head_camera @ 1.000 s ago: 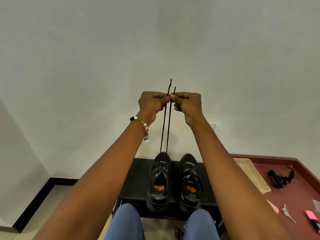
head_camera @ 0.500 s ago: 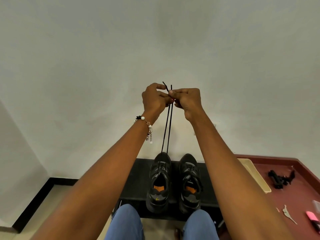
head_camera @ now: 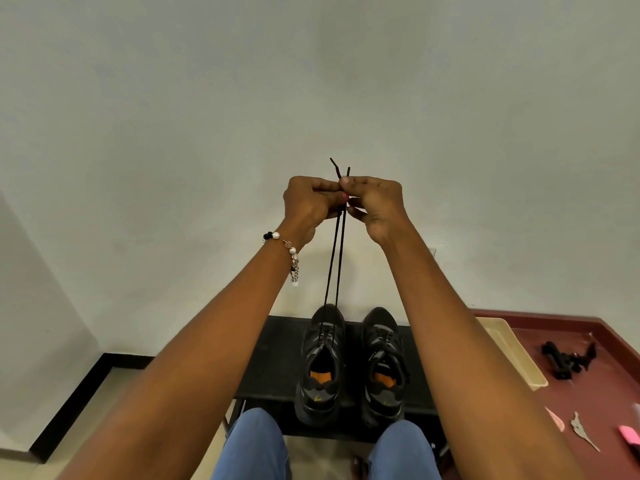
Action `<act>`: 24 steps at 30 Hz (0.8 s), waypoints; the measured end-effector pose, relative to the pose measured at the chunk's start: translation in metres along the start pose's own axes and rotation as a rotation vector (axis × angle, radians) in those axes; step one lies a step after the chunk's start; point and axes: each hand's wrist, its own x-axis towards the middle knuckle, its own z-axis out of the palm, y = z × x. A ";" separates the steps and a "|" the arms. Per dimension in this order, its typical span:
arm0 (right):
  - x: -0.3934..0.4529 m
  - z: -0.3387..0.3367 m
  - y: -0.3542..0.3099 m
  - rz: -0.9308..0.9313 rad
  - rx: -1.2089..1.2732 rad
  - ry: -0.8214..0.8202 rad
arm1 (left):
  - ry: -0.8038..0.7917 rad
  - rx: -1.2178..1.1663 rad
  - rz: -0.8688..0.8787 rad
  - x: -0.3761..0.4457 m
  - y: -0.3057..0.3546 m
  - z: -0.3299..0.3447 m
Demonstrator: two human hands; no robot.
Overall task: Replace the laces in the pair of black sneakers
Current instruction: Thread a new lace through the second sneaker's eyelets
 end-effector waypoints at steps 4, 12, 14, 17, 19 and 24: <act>0.003 -0.003 0.003 -0.009 -0.028 0.061 | 0.071 -0.018 0.003 0.003 -0.003 -0.003; 0.004 -0.001 0.005 -0.007 -0.095 0.097 | -0.166 -0.154 -0.129 0.002 -0.003 -0.007; 0.005 -0.001 0.006 -0.030 -0.119 0.115 | -0.194 -0.143 -0.172 0.002 -0.003 -0.007; 0.004 -0.002 0.000 -0.011 -0.147 0.087 | -0.222 -0.071 -0.156 0.004 -0.002 -0.008; 0.002 -0.003 -0.006 0.036 -0.158 0.048 | -0.227 -0.040 -0.122 0.005 -0.001 -0.008; 0.004 -0.009 -0.010 0.110 -0.128 -0.023 | -0.197 0.018 -0.046 0.007 -0.001 -0.007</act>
